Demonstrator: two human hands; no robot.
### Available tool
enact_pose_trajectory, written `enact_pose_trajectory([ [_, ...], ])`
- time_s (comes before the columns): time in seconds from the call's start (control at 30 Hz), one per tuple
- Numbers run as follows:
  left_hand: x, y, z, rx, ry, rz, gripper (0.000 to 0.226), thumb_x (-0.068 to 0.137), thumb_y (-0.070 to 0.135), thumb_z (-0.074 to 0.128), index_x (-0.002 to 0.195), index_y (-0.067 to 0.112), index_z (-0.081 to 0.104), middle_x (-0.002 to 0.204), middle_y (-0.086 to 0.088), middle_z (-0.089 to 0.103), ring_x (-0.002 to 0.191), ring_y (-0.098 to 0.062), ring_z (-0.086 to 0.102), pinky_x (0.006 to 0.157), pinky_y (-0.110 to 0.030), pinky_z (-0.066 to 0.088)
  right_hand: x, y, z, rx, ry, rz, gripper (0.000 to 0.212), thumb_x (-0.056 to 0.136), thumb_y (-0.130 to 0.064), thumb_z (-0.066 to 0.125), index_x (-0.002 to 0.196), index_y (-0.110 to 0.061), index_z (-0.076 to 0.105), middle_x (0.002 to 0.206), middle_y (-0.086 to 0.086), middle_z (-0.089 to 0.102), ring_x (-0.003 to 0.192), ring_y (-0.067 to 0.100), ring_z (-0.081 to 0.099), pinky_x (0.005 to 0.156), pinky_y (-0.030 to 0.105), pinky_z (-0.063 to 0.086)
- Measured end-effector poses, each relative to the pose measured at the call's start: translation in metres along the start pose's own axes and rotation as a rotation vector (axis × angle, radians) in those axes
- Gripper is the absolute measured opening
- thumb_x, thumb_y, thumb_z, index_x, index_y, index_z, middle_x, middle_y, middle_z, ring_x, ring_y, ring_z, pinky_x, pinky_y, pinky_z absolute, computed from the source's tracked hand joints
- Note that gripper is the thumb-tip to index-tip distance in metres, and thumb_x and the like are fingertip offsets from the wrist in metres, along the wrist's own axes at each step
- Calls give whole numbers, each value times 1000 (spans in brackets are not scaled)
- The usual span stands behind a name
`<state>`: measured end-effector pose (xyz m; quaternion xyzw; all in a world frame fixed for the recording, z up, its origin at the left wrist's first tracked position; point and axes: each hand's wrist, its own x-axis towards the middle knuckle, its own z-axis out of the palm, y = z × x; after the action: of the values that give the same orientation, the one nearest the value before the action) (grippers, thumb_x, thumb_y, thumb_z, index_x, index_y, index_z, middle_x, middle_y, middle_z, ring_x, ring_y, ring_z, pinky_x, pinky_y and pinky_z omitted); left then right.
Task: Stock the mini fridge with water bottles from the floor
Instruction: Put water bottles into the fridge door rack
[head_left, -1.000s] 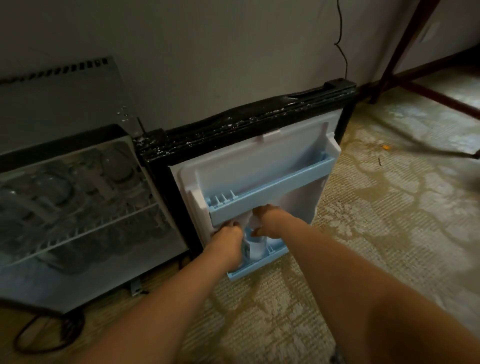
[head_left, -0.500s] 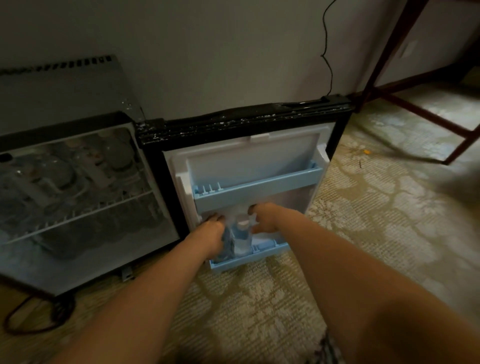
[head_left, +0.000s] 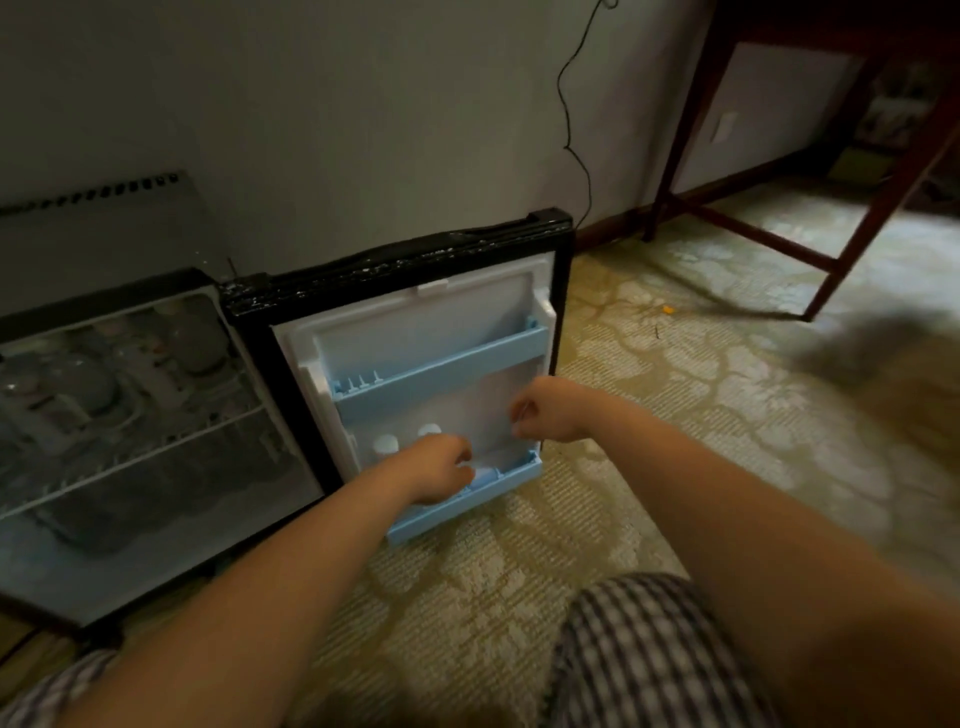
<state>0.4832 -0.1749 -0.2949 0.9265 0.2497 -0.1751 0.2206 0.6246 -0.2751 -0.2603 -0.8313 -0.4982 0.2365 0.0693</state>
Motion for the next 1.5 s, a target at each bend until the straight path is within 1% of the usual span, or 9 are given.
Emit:
enact_pose_trajectory([
  [0.23,-8,109,-12,-44,-12,232,31,95,25,47,109,2,63,112,-15,63,106,-28,58,87,-32,45,-86,82,-10,117,96,169,29,89,-17,60,116,-7,61,111,13,65,103,27,61,87,31,46],
  [0.37,-8,176,13,24,-128,294,21,94,32,48,91,14,56,92,-9,53,85,-23,54,75,-33,40,-142,133,-5,153,102,300,30,89,-20,60,118,-10,60,109,10,64,101,23,59,87,31,45],
  [0.53,-12,238,76,151,-261,293,43,93,35,50,123,4,55,126,-14,57,112,-29,55,91,-36,45,-204,185,23,206,46,456,31,90,-22,59,120,-13,59,113,8,65,103,22,61,84,26,43],
  [0.6,-14,253,102,92,-301,278,41,92,31,54,122,3,55,125,-15,57,111,-28,55,90,-35,44,-225,201,42,251,30,501,32,91,-21,58,121,-14,58,119,8,63,107,21,59,88,26,44],
  [0.73,-5,258,155,-197,-325,204,11,88,22,58,89,12,55,97,-12,55,90,-21,50,78,-30,39,-251,230,83,303,-1,586,33,90,-20,59,122,-14,58,122,7,60,110,22,58,93,29,47],
  [0.8,-2,254,181,-323,-305,119,16,88,20,57,100,11,54,105,-12,57,90,-20,49,78,-28,38,-255,240,104,331,7,620,34,89,-21,59,123,-14,58,122,9,61,107,22,60,93,32,50],
  [0.93,-1,245,220,-452,-343,-13,47,90,18,58,133,6,43,133,-11,51,119,-21,49,92,-25,38,-252,247,137,346,87,698,38,91,-27,55,127,-16,53,120,7,62,104,22,61,89,34,52],
  [1.2,22,241,267,-535,-373,-93,65,88,13,61,144,16,30,142,-5,46,131,-22,44,105,-33,35,-205,241,173,91,146,814,39,92,-48,47,117,-18,49,106,3,65,95,23,63,74,31,49],
  [1.5,34,233,277,-578,-304,-131,55,84,14,63,135,19,43,132,-4,56,123,-23,51,101,-34,41,-178,237,179,148,98,797,35,93,-34,53,121,-14,51,114,10,63,104,28,61,81,37,50],
])
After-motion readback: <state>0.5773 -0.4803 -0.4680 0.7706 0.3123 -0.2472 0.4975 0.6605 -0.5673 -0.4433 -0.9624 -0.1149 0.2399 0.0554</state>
